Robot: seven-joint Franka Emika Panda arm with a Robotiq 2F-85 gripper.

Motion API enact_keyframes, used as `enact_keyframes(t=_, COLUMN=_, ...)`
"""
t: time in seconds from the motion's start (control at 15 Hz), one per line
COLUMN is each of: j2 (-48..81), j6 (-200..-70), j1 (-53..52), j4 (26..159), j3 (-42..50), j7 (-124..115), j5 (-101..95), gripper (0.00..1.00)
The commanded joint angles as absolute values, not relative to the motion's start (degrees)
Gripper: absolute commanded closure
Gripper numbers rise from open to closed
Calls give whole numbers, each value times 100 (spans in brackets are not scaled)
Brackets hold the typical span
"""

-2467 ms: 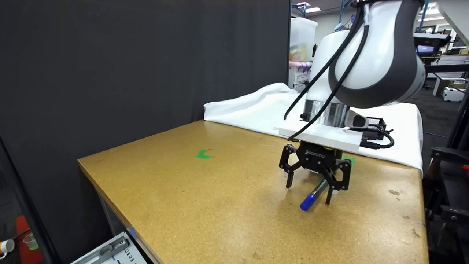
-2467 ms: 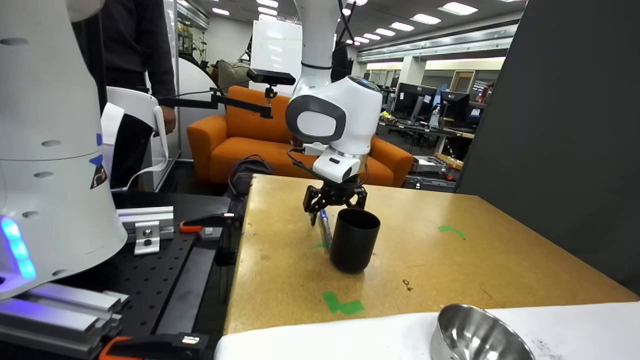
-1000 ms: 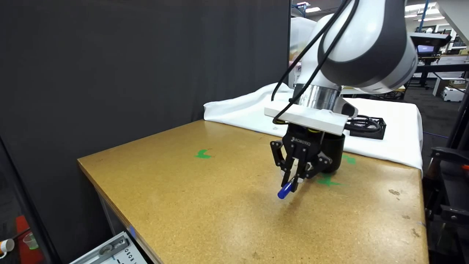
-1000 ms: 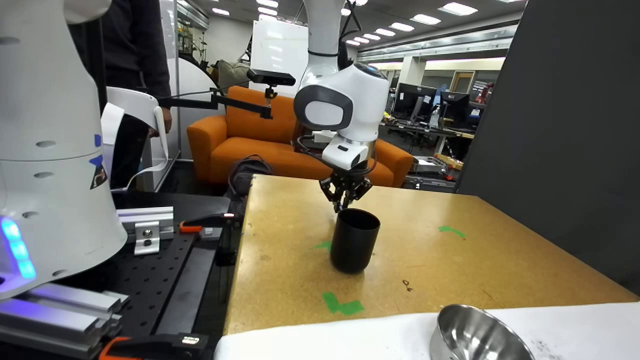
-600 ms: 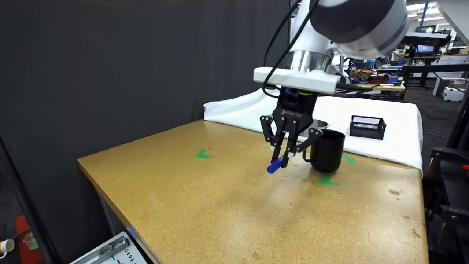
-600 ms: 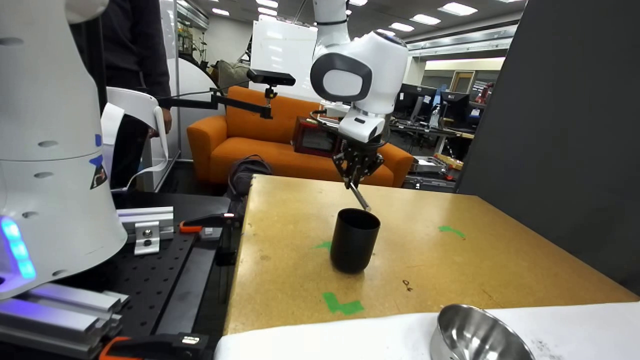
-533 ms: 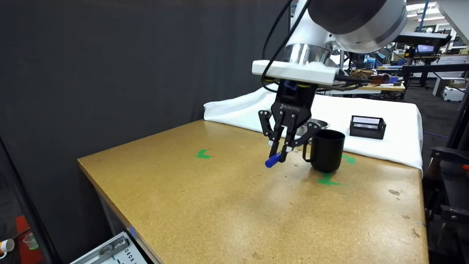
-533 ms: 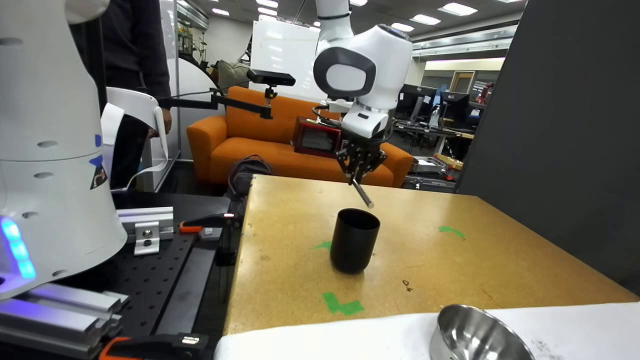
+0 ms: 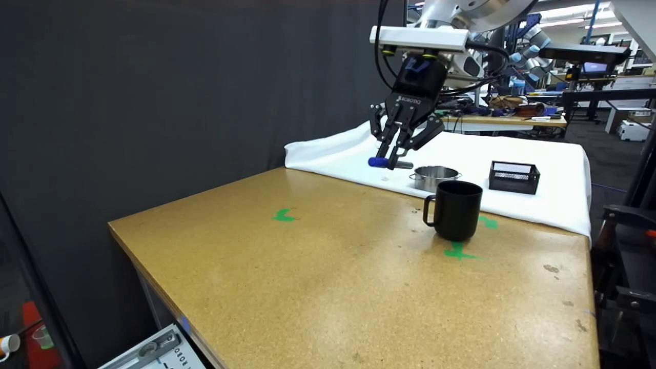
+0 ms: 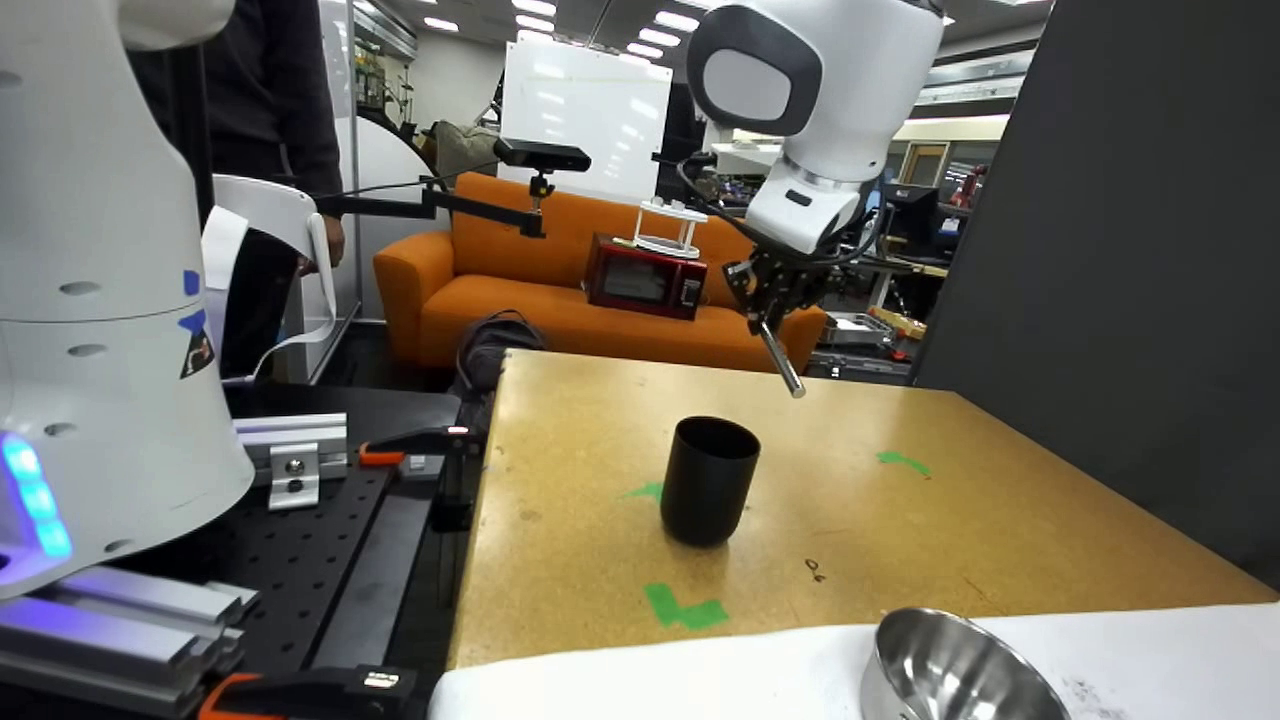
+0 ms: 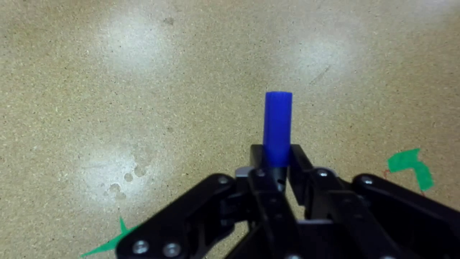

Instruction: Put the blue marker inside the black mug

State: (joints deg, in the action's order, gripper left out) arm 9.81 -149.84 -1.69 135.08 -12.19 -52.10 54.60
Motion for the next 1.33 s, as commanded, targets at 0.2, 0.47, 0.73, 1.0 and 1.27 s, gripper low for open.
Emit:
enact_keyframes(t=0.2, j2=511, j6=-14074, j1=-76, j4=13831, j3=-491, j7=-4238, j5=6650, gripper=95)
enact_keyframes(t=0.47, j2=233, j6=-13875, j1=-84, j4=14145, j3=-287, j7=-4085, j5=7115, gripper=95)
enact_keyframes(t=0.73, j2=141, j6=-13513, j1=11, j4=14491, j3=-90, j7=-3734, j5=7585, gripper=95)
enact_keyframes(t=1.0, j2=341, j6=-12992, j1=140, j4=14647, j3=177, j7=-3201, j5=7932, gripper=95)
enact_keyframes(t=1.27, j2=628, j6=-12530, j1=197, j4=14555, j3=293, j7=-2819, j5=8134, gripper=95)
